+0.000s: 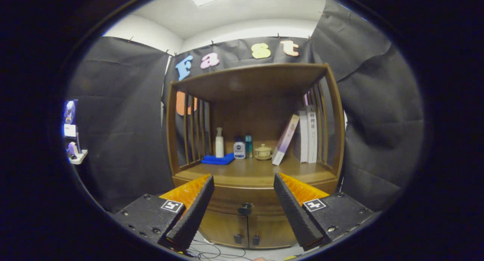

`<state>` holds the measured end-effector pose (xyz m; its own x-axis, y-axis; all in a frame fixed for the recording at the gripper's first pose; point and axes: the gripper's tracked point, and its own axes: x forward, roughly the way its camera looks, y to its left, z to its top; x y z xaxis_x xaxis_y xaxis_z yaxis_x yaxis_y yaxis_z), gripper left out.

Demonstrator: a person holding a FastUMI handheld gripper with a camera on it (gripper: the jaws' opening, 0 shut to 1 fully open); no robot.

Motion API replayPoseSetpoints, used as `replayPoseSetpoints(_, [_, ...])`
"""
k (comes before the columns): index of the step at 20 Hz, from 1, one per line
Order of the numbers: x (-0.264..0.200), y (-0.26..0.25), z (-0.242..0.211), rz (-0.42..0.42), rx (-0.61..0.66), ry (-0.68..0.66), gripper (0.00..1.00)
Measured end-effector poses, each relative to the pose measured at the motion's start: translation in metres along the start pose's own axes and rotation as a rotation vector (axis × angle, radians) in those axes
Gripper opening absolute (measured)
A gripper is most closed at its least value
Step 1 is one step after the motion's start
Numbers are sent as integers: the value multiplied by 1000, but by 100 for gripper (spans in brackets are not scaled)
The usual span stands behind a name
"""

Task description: Pull open the drawer, take out the items inside it, and place them on the countertop above the cabinet.

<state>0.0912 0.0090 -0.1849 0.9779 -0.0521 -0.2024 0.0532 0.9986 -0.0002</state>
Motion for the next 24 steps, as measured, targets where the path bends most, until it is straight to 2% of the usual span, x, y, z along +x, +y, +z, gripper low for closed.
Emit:
replayPoseSetpoints(5, [49,5,-67,-7,30,126,100])
replayPoseSetpoints(9, [84,2,-101,-34,-10,168,95])
replayPoseSetpoints(12, [112,-2,-119,-74,-49,178,86])
replayPoseSetpoints(16, [132,-10,-137,-113,-35,212,76])
replayPoseSetpoints(24, [149,-18,-154,-209,-81,202,50])
